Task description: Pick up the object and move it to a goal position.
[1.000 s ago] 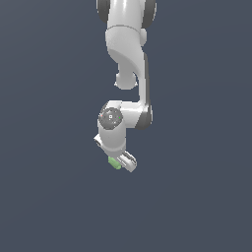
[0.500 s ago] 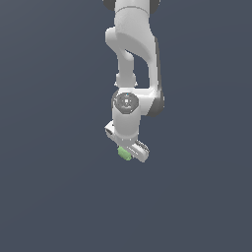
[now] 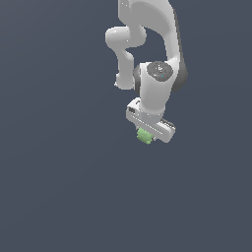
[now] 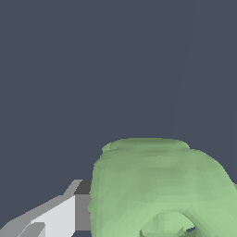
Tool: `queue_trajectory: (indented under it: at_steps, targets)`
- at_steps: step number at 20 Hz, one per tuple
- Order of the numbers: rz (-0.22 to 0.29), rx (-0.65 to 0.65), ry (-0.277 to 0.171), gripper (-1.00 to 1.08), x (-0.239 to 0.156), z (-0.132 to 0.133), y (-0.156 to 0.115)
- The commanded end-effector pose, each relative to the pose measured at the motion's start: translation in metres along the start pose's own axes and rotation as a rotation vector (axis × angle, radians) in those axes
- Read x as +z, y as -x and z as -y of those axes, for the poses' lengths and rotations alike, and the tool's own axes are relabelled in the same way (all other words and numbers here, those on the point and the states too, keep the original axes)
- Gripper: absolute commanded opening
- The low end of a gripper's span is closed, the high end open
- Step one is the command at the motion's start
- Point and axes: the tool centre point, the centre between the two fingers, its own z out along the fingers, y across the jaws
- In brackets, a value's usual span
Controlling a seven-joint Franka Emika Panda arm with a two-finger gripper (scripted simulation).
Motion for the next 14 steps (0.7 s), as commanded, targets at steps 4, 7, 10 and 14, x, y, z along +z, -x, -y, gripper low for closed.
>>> queue_trajectory:
  at_steps: [4, 7, 10, 14]
  targets:
    - [-0.001, 0.0, 0.001, -1.0, -0.037, 0.019, 0.049]
    - [-0.002, 0.001, 0.001, -1.0, -0.053, 0.028, 0.071]
    - [-0.002, 0.001, 0.001, -1.0, -0.067, 0.037, 0.089]
    - [-0.002, 0.001, 0.001, -1.0, -0.079, 0.044, 0.104]
